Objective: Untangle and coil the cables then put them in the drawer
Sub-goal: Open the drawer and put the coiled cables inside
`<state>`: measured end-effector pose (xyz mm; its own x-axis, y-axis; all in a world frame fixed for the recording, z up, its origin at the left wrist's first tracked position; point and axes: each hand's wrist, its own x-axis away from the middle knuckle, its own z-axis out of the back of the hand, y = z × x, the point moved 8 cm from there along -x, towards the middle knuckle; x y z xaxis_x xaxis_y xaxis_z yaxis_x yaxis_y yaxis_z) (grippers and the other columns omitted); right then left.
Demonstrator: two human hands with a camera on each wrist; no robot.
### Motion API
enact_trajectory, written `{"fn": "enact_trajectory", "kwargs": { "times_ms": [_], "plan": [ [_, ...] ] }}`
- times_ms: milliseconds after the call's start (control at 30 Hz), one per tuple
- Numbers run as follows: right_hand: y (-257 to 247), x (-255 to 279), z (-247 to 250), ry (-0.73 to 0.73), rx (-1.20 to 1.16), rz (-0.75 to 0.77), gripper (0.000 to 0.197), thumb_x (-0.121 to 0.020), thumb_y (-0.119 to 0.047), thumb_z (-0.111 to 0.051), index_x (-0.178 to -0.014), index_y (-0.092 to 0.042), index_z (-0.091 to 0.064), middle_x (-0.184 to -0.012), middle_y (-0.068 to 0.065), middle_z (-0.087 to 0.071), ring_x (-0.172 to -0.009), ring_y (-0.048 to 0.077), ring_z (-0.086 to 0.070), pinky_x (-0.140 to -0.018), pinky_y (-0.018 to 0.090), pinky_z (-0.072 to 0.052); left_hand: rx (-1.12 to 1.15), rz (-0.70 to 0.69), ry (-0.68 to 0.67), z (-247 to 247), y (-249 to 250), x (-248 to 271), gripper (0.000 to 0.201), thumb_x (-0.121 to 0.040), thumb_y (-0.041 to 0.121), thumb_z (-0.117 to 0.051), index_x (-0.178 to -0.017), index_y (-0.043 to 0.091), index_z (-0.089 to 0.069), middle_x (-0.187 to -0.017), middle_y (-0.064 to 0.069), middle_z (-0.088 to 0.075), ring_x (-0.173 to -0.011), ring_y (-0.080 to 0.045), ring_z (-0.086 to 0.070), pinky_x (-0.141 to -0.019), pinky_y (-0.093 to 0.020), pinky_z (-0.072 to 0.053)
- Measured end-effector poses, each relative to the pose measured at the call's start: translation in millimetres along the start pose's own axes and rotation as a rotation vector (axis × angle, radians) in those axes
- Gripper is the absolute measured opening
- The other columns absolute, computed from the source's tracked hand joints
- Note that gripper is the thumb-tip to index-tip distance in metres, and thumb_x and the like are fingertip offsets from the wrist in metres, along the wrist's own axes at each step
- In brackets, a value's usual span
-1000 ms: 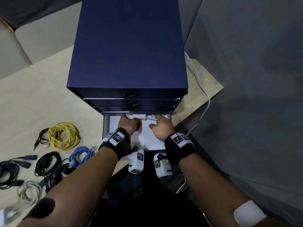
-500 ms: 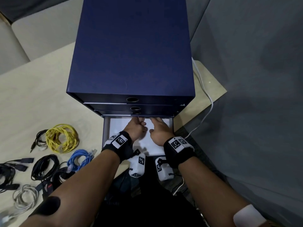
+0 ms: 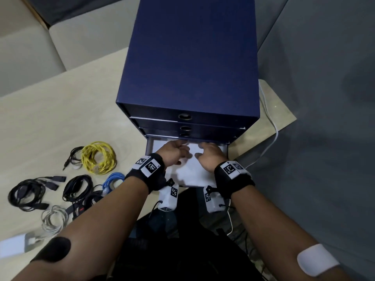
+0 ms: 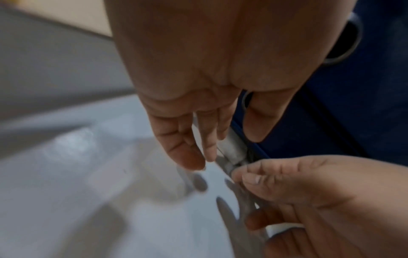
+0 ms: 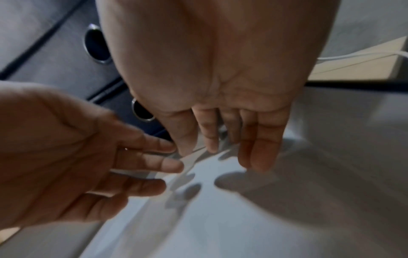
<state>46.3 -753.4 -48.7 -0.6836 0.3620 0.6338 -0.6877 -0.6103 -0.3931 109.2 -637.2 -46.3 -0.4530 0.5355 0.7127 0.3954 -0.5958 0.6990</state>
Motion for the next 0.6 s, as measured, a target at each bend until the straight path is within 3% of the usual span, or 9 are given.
{"fn": "enact_trajectory", "kwargs": {
  "times_ms": [67, 167, 267, 367, 500, 600],
  "plan": [
    [-7, 6, -1, -0.001, -0.02, 0.015, 0.042, -0.095, -0.032, -0.054, -0.133, -0.015, -0.051, -0.141, 0.007, -0.046, -0.127, 0.024, -0.046, -0.103, 0.029, -0.038, -0.057, -0.042, 0.041, 13, 4, 15, 0.046, -0.092, 0.01, -0.053, -0.138, 0.013, -0.045, -0.12, 0.0, -0.063, -0.096, -0.011, -0.06, -0.077, -0.025, -0.048],
    [-25, 14, -2, 0.023, -0.037, 0.055, 0.02, -0.09, -0.033, -0.059, -0.104, -0.02, -0.058, -0.116, 0.004, -0.058, -0.102, 0.02, -0.054, -0.084, 0.025, -0.04, -0.161, -0.126, 0.087, 34, 9, 41, 0.047, -0.093, 0.011, -0.052, -0.139, 0.011, -0.043, -0.125, -0.006, -0.062, -0.095, -0.018, -0.059, -0.075, -0.026, -0.047],
    [-53, 25, -9, 0.037, -0.045, 0.107, 0.027, -0.088, -0.033, -0.06, -0.11, -0.016, -0.062, -0.113, 0.002, -0.062, -0.098, 0.018, -0.055, -0.082, 0.024, -0.039, -0.202, -0.184, 0.131, 65, -1, 72, 0.045, -0.092, 0.006, -0.05, -0.137, 0.009, -0.045, -0.117, -0.01, -0.065, -0.1, -0.023, -0.062, -0.078, -0.022, -0.044],
    [-87, 44, -21, 0.045, -0.071, 0.171, 0.029, -0.09, -0.031, -0.06, -0.114, -0.014, -0.062, -0.105, 0.0, -0.061, -0.091, 0.015, -0.055, -0.082, 0.024, -0.04, -0.233, -0.207, 0.198, 105, -25, 107, 0.041, -0.092, 0.008, -0.051, -0.133, 0.012, -0.05, -0.102, -0.003, -0.063, -0.084, -0.018, -0.059, -0.069, -0.022, -0.045],
    [-131, 64, -53, 0.046, -0.127, 0.235, 0.017, -0.089, -0.032, -0.062, -0.101, -0.019, -0.062, -0.1, 0.002, -0.066, -0.089, 0.022, -0.063, -0.086, 0.032, -0.049, -0.239, -0.201, 0.306, 168, -68, 150, 0.037, -0.093, 0.01, -0.054, -0.129, 0.014, -0.054, -0.1, 0.0, -0.061, -0.086, -0.017, -0.057, -0.071, -0.02, -0.045],
    [-157, 73, -79, 0.041, -0.13, 0.248, 0.013, -0.087, -0.031, -0.064, -0.096, -0.021, -0.061, -0.096, 0.003, -0.068, -0.084, 0.022, -0.065, -0.082, 0.033, -0.052, -0.245, -0.184, 0.397, 208, -101, 174, 0.034, -0.092, 0.009, -0.055, -0.126, 0.012, -0.056, -0.103, -0.003, -0.064, -0.086, -0.018, -0.059, -0.074, -0.026, -0.047]
  ]
}}
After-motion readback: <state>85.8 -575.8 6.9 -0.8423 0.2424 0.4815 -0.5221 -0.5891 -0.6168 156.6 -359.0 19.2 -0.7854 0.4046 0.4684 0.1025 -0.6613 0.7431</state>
